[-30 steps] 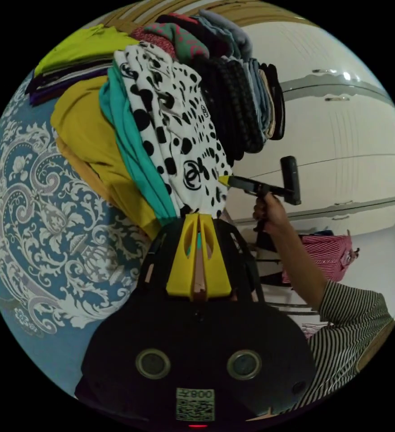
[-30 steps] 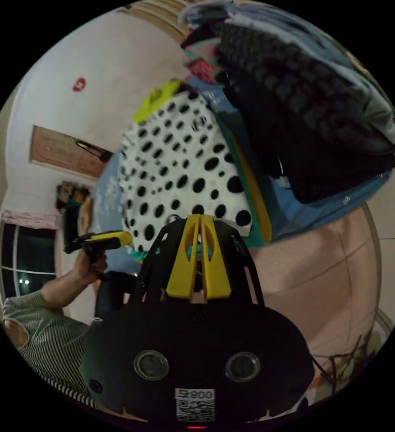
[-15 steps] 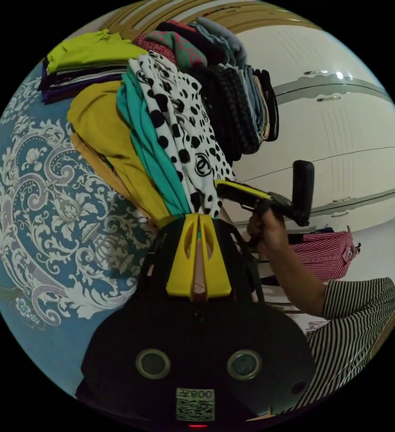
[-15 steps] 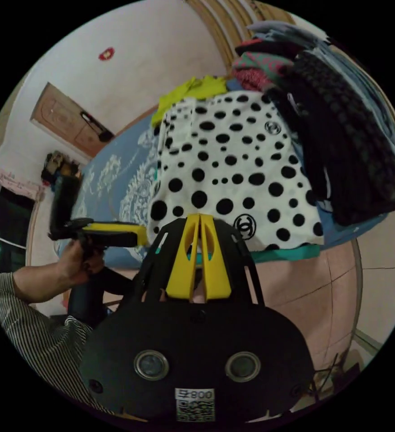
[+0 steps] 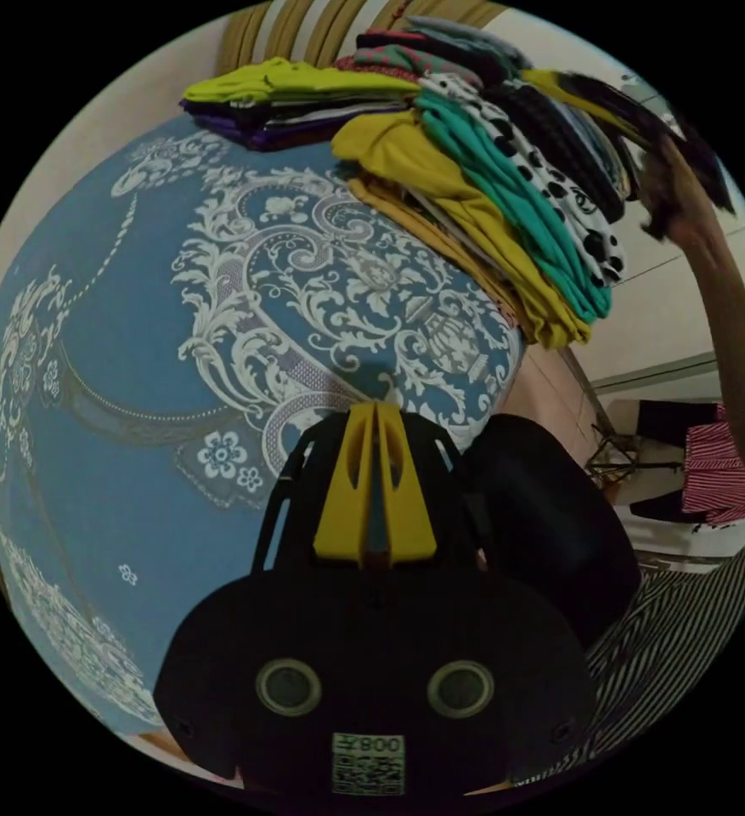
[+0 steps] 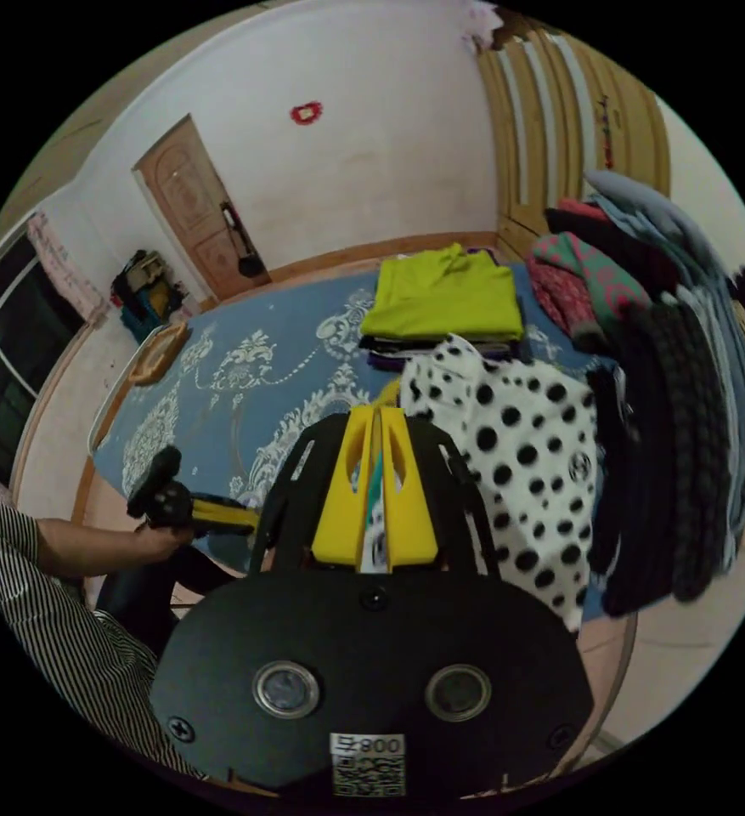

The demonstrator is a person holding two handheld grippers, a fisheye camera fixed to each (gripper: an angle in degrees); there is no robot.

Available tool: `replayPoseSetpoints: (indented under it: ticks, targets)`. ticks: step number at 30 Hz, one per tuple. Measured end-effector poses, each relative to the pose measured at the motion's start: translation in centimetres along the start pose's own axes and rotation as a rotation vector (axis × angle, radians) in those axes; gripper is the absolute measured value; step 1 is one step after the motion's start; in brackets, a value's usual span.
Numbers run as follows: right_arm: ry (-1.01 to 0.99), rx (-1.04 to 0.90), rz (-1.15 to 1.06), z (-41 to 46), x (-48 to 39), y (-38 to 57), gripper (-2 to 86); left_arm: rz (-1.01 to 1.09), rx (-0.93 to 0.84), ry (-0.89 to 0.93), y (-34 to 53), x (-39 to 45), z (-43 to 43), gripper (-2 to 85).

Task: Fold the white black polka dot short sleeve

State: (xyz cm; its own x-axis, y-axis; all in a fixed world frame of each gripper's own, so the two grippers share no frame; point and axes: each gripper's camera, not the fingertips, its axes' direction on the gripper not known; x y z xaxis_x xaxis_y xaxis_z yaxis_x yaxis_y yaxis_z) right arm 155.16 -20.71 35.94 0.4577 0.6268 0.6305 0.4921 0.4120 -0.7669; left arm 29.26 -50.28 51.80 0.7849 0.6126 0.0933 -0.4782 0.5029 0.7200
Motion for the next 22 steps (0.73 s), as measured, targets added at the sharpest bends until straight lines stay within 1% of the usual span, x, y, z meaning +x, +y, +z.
replayPoseSetpoints:
  ticks: [6, 10, 16, 22]
  targets:
    - [0.036, -0.015, -0.085, 7.3, -5.8, -12.6, 5.5, 0.061, 0.025, -0.034, 2.7, 0.0, -2.1, 0.3]
    - [0.110, -0.072, -0.053, 12.7, -8.2, -20.4, 6.3, 0.086, 0.065, -0.041, 4.8, -0.2, -4.1, 0.4]
    - [0.148, -0.098, -0.048, 18.7, -11.3, -28.6, 7.9, 0.085, 0.121, -0.066, 7.7, 0.0, -7.4, 0.4]
    - [0.163, -0.140, -0.022, 23.4, -14.0, -34.1, 8.5, 0.086, 0.128, -0.089, 9.5, 0.4, -11.3, 0.4]
